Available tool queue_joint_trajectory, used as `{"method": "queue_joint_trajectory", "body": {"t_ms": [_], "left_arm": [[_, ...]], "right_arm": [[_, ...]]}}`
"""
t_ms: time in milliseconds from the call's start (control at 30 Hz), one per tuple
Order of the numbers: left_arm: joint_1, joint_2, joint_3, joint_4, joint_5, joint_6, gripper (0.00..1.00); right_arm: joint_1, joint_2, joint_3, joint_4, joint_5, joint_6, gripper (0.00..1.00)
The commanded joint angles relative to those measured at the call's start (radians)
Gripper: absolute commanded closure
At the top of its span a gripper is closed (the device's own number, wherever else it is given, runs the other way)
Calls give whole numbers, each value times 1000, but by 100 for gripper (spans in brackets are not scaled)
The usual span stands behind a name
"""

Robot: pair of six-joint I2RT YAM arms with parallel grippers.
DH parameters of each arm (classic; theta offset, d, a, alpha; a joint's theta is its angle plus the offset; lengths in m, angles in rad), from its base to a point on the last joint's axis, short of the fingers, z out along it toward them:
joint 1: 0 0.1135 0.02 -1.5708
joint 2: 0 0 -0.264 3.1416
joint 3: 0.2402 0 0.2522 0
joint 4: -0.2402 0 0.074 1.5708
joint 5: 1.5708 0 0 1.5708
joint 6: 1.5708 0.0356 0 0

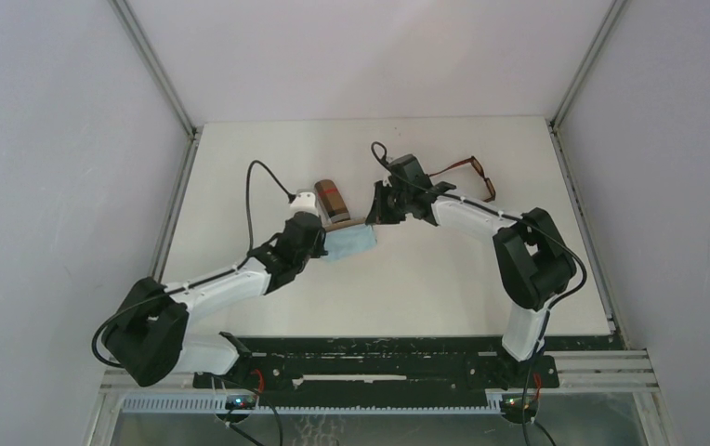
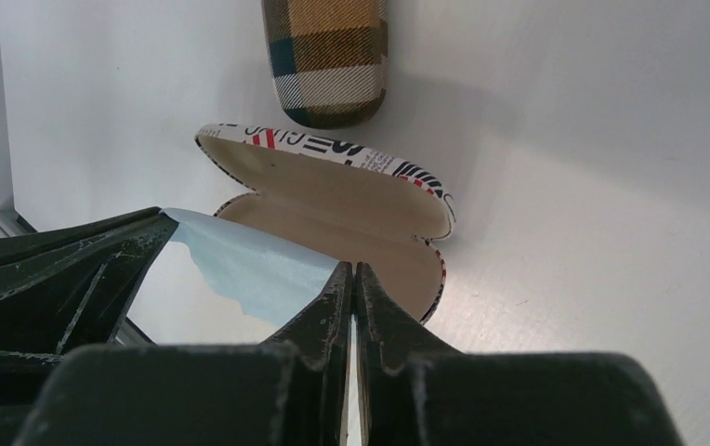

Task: Organize the sunglasses
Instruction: Place the glasses cleaning cloth in the sunglasses case.

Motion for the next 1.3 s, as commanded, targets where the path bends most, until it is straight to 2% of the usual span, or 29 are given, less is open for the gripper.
{"method": "queue_joint_trajectory", "body": {"t_ms": [0, 433, 1267], "left_arm": [[20, 30, 67, 40, 14, 36, 100], [54, 131, 89, 78, 34, 69, 100], [74, 188, 123, 109, 28, 110, 100]], "right_arm": [[-13, 18, 55, 19, 0, -21, 100], [-25, 99, 103, 19, -22, -29, 100], [-38, 163, 161, 5, -19, -44, 100]]}}
